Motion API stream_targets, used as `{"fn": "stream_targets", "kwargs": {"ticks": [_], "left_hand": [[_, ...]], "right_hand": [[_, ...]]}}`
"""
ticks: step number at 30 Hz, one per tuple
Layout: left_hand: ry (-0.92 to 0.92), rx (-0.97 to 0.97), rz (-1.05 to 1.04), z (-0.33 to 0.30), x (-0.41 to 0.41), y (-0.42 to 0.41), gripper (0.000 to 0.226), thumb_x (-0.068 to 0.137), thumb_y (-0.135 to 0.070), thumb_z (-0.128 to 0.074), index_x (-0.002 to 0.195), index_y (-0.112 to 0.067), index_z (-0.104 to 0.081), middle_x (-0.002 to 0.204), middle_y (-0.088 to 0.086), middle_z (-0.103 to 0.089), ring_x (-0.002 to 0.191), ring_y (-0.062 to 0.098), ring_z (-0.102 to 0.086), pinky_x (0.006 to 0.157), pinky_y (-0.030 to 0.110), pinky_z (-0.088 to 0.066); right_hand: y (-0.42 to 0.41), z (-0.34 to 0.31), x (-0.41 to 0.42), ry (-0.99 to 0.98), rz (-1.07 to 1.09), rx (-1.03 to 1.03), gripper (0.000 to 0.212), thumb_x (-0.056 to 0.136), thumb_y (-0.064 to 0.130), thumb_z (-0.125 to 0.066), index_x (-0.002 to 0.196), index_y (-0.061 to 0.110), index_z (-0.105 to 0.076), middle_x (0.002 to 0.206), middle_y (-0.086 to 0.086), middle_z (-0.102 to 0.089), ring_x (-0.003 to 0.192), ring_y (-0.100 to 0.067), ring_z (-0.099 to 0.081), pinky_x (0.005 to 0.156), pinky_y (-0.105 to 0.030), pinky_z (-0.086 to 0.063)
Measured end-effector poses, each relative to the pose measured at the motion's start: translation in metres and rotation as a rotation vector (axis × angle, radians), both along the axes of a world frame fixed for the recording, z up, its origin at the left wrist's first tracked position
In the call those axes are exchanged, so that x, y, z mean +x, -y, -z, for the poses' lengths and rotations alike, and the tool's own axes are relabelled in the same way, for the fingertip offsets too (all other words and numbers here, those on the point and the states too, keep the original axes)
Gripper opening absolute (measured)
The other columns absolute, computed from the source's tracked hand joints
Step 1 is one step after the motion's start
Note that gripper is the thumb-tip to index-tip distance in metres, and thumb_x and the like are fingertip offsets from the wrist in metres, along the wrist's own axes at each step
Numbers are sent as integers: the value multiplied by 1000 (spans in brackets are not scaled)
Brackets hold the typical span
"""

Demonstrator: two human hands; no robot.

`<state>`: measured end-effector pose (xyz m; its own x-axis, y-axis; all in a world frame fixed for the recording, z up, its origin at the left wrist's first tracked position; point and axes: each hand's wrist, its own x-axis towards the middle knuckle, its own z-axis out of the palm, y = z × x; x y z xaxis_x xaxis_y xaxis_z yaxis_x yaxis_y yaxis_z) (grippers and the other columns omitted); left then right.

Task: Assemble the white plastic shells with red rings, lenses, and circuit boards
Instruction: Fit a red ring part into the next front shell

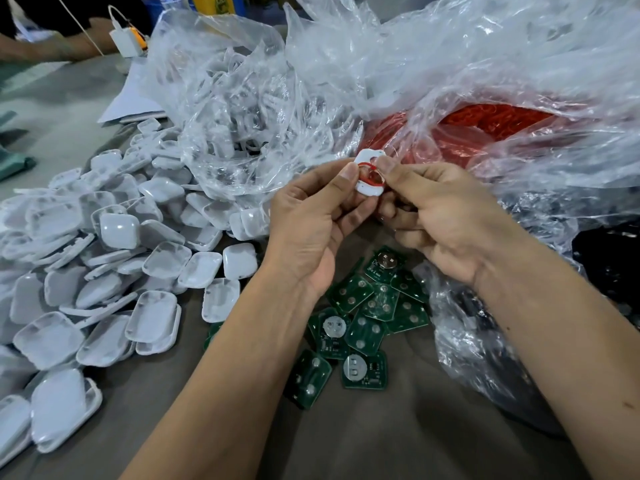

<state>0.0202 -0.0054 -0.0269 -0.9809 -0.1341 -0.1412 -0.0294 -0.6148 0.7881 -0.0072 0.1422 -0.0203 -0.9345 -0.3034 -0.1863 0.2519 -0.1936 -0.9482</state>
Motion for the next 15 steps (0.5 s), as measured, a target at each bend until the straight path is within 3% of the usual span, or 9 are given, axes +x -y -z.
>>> {"fn": "stream_targets", "kwargs": {"ticks": [5, 15], "left_hand": [[12, -54, 27, 2, 1, 0, 10, 95, 2, -64, 102, 3, -72, 87, 16, -77, 72, 19, -74, 65, 25, -62], [14, -85, -35, 2, 0, -2, 8, 90, 0, -71, 98, 1, -74, 87, 17, -77, 71, 20, -74, 66, 25, -62]], "right_hand": [[2, 4, -3, -38, 86, 8, 21, 101, 23, -66, 92, 6, -75, 57, -1, -54, 41, -6, -32, 33, -15, -25], [3, 5, -1, -91, 166, 4, 26, 97, 29, -72, 84, 6, -69, 58, -4, -59, 38, -5, -33, 32, -16, -26]]}}
